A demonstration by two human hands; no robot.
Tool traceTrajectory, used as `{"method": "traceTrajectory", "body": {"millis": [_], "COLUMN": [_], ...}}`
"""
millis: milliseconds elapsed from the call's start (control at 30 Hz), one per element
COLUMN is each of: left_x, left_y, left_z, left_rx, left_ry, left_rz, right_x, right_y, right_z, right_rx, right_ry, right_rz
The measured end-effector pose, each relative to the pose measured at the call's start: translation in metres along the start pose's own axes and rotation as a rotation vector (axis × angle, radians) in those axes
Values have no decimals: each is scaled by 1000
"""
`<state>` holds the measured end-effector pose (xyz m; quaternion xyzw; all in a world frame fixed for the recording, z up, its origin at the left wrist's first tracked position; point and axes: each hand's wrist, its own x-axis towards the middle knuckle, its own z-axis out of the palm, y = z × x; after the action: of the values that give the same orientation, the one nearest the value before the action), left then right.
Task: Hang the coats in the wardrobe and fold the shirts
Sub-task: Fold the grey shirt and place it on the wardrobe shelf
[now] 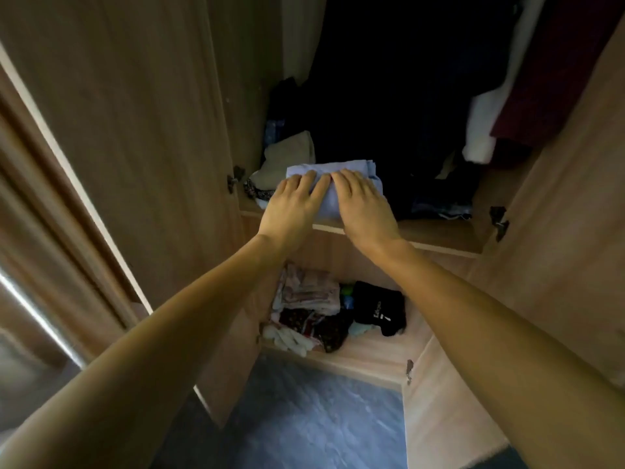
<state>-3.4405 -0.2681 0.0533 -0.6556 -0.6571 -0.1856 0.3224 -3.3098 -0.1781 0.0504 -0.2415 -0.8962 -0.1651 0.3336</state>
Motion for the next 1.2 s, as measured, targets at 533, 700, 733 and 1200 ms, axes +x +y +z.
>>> {"method": "traceTrajectory", "body": {"millis": [533, 700, 733, 1200], "left_x": [74, 118, 129, 122], "left_y": [-116, -181, -192, -254], "left_z": [117, 165, 173, 301], "left_rx": [71, 73, 61, -314], "left_ry": [-155, -113, -113, -853], "left_rz": [-185, -165, -168, -423], "right_x": [140, 207, 220, 242], "right_y": [35, 48, 50, 71], "right_z": [157, 195, 203, 327], "right_rx": [-18, 12, 14, 237], "right_ry": [-45, -90, -90, -805], "right_rz": [-128, -123, -123, 14]}}
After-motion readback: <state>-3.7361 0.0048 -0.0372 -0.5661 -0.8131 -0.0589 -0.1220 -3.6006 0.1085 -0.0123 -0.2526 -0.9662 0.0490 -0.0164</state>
